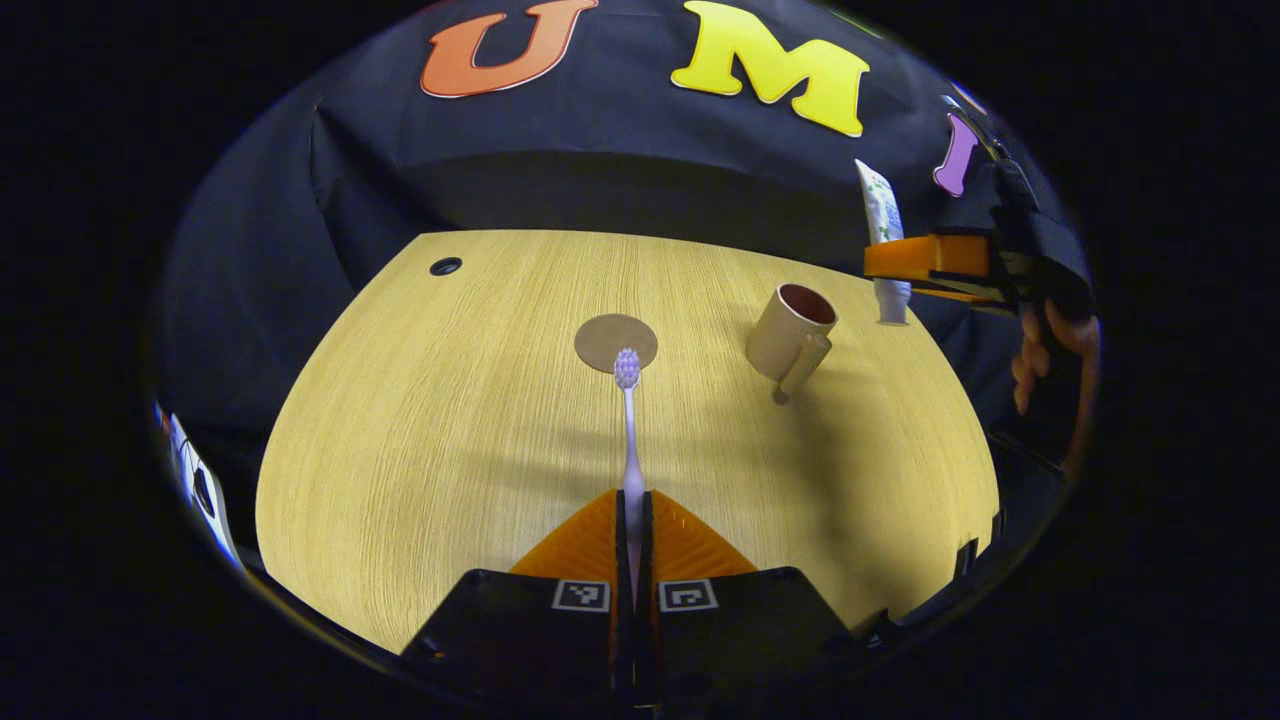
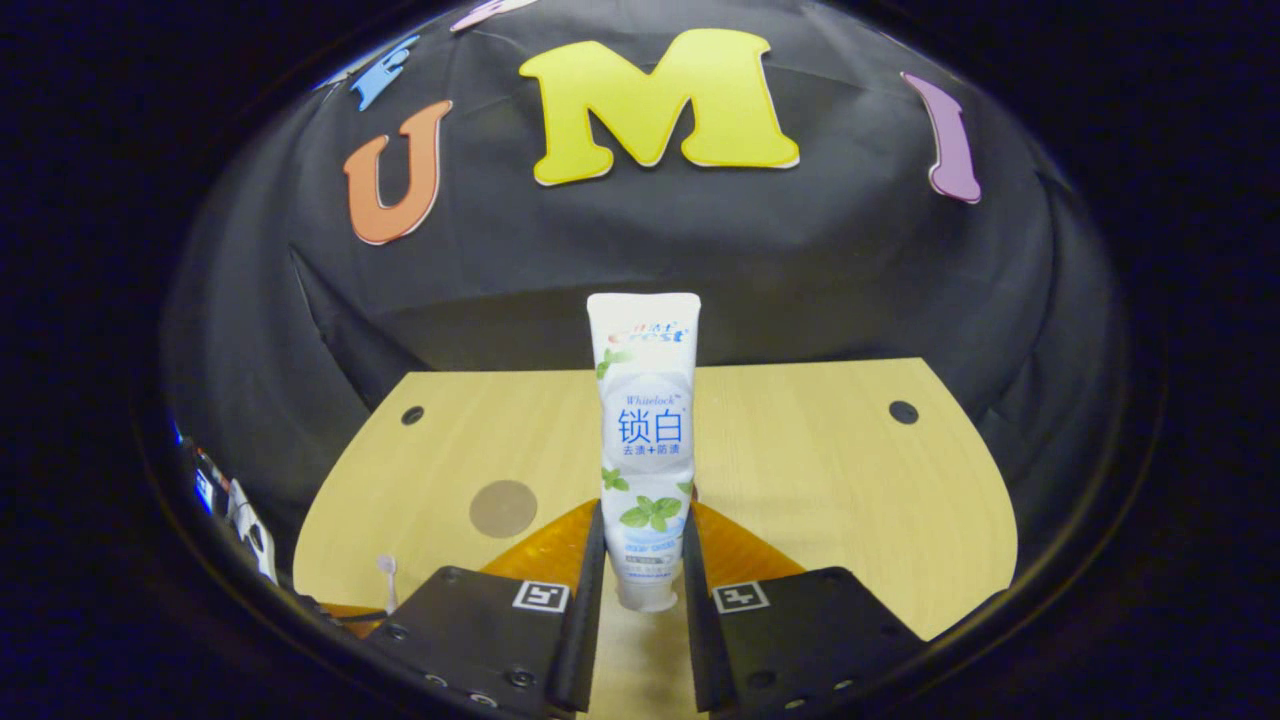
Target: Put the toothbrush and toothpaste on the desktop into the cup, then pick up the cup and place it on the coaster on the desktop.
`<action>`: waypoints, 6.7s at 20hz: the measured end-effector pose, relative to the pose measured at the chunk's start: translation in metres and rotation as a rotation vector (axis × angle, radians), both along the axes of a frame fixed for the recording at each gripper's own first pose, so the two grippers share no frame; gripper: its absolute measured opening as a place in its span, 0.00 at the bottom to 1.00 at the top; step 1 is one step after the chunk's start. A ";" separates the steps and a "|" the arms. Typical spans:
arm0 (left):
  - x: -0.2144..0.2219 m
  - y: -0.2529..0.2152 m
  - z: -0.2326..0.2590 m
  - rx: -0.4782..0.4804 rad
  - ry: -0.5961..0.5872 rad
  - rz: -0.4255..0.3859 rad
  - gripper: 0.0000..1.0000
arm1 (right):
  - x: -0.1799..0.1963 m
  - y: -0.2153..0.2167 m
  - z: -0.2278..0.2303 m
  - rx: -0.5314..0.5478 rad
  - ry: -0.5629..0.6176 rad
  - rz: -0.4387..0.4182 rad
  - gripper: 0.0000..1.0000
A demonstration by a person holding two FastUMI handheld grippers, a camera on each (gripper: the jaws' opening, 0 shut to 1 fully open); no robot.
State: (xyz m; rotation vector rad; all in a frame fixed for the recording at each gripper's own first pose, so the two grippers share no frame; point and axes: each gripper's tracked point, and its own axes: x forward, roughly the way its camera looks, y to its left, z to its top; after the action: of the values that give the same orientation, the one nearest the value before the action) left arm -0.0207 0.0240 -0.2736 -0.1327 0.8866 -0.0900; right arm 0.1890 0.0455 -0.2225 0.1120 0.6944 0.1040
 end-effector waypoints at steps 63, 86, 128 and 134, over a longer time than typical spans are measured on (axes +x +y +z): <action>0.269 -0.177 -0.007 0.007 -0.699 -0.013 0.06 | -0.026 -0.201 -0.062 -0.128 0.023 -0.213 0.85; 0.205 -0.092 0.053 0.029 -0.703 0.031 1.00 | -0.030 -0.116 -0.044 -0.091 0.058 -0.128 0.92; 0.085 0.160 0.072 0.192 -0.473 0.391 1.00 | 0.002 0.012 -0.157 -0.119 0.672 -0.100 0.63; 0.080 0.163 0.064 0.180 -0.444 0.400 1.00 | 0.001 0.010 -0.157 -0.130 0.676 -0.094 0.55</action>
State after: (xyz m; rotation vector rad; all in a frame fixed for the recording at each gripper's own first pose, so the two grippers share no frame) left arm 0.0589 0.1871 -0.2097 -0.1135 0.4098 0.3235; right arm 0.1901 0.0559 -0.3796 0.0523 1.3656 -0.0758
